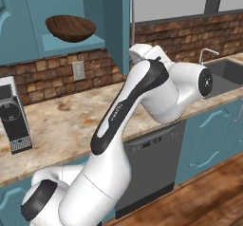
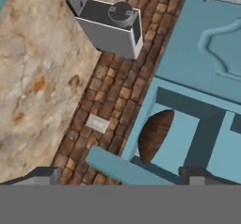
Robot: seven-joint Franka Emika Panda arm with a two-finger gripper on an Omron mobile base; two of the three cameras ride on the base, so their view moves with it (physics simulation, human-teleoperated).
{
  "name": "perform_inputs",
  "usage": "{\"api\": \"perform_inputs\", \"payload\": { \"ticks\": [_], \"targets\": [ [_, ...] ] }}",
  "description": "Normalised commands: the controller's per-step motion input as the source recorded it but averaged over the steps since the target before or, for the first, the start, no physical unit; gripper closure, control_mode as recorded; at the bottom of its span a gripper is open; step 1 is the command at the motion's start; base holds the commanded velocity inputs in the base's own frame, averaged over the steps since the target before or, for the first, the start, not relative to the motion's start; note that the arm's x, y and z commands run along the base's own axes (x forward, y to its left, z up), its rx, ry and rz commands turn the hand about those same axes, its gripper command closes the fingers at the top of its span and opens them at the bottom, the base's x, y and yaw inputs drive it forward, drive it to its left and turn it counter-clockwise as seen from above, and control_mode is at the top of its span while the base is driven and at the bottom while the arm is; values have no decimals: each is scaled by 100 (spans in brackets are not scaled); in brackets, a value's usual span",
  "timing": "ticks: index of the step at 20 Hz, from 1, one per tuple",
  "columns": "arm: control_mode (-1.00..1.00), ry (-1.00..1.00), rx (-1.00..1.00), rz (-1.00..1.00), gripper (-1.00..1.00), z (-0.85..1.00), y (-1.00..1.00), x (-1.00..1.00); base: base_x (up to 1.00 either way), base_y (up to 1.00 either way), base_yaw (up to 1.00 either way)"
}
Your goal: Pick the mug and place it in the sink. Pick the bowl and place it in the open cabinet and then close the cabinet.
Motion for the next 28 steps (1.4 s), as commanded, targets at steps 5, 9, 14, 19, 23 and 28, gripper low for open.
{"api": "perform_inputs", "payload": {
  "ticks": [5,9,14,19,23,28],
  "targets": [
    [-100,-3,14,0,-100,-31,-18,70,0,0,0],
    [-100,0,12,0,-100,-4,-14,84,0,0,0],
    [-100,0,1,0,-100,0,-13,71,0,0,0],
    [-100,0,0,0,-100,0,-1,58,0,0,0],
    [-100,0,0,0,-100,0,0,44,0,0,0],
    [-100,1,3,0,-100,0,0,41,0,0,0]
  ]
}}
